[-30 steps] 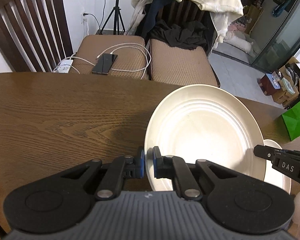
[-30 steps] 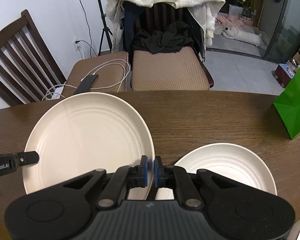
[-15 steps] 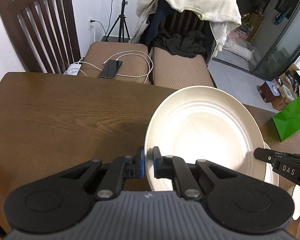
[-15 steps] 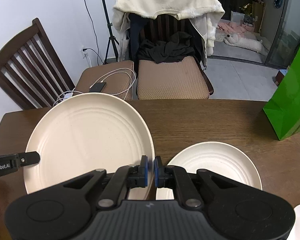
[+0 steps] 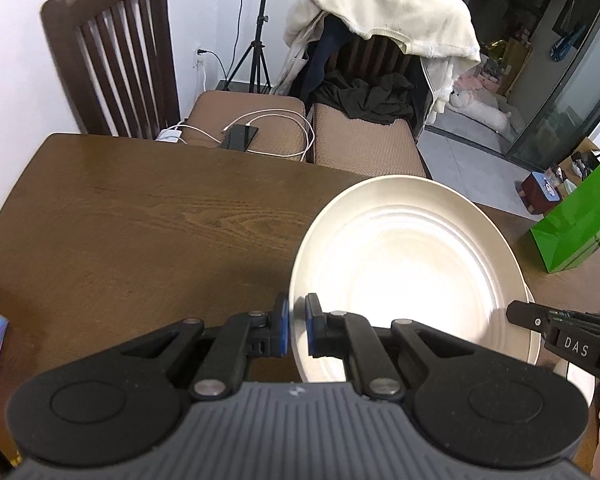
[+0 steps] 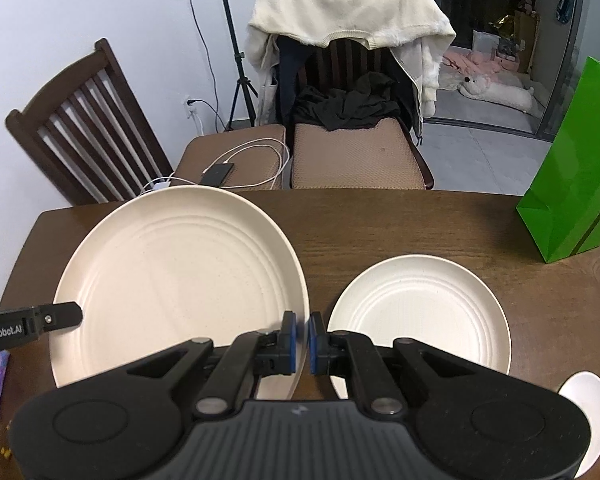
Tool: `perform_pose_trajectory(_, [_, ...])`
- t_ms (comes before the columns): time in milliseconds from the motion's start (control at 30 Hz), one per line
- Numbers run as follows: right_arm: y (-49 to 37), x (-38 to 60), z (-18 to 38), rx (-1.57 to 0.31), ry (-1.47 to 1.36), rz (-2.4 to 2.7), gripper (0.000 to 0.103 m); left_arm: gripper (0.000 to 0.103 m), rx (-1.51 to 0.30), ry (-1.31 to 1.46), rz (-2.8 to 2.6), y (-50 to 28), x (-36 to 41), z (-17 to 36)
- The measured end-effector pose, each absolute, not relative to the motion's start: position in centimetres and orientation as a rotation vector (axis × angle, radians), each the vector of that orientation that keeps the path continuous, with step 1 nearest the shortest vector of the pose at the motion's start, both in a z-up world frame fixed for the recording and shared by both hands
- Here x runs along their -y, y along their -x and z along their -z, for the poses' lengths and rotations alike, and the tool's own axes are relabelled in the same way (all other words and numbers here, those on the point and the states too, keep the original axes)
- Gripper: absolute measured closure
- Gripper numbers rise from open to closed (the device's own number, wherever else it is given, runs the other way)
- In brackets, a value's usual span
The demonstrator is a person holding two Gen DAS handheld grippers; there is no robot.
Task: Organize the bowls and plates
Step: 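Lift the cream plate with both grippers and pull it back from the other plate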
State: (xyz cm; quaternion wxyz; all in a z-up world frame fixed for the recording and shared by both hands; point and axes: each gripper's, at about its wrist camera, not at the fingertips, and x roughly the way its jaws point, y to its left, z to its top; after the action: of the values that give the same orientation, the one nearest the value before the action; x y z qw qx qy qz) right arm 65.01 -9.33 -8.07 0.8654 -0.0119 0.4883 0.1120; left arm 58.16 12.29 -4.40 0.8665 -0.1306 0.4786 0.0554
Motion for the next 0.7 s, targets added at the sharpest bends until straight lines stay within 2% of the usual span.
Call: perform_pose_trajectory(700, [-56.0, 9.1, 4.5, -1.002, 0.042, -0.283, 0.097, 0.094, -0.959, 0.299, -0.163, -49.8, -12.6, 1.3])
